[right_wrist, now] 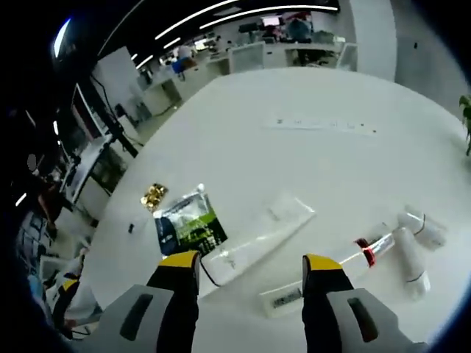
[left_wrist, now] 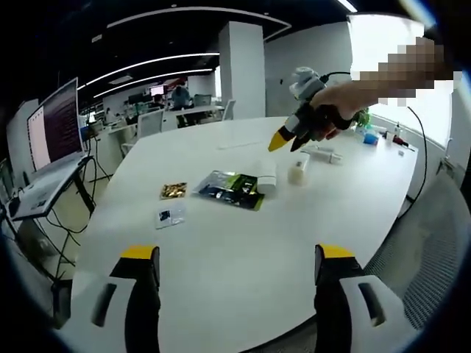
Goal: Arrange the skincare products in the storage area until every visible bottle or jar stands upright without overlapping.
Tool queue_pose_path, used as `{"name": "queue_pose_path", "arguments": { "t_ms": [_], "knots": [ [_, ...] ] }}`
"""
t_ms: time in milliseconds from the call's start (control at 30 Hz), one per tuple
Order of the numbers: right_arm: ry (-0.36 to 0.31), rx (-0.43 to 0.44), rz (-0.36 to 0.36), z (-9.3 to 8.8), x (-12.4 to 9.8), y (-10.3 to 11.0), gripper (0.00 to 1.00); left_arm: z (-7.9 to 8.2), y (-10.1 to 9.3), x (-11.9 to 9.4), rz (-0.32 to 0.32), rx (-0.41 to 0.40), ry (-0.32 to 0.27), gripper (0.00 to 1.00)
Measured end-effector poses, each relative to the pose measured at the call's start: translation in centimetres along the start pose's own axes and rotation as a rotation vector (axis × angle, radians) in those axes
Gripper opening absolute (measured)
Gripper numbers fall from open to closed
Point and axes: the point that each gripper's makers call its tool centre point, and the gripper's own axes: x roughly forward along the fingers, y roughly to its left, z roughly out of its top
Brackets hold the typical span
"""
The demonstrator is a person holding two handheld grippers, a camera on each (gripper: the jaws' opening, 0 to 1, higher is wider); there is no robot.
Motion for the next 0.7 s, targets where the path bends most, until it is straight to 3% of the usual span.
{"name": "queue_pose_path", "arguments": {
  "t_ms": [167, 567, 700],
  "knots": [
    [0.024, -0.001, -0.012, -0.2, 1.1, 0.5, 0.6, 0.0, 0.0, 0.0, 0.001, -0.004, 0.003, 0.78],
    [0.066, -0.036, -0.088, 0.5, 3.8, -0.4, 0.57, -0.5, -0.2, 0.1, -0.013, -0.019, 0.024, 0.76],
    [0.11, -0.074, -0.082, -0.3, 4.5, 0.0, 0.57, -0.5, -0.4, 0.2, -0.019, -0.014, 0.031, 0.76]
  ]
}}
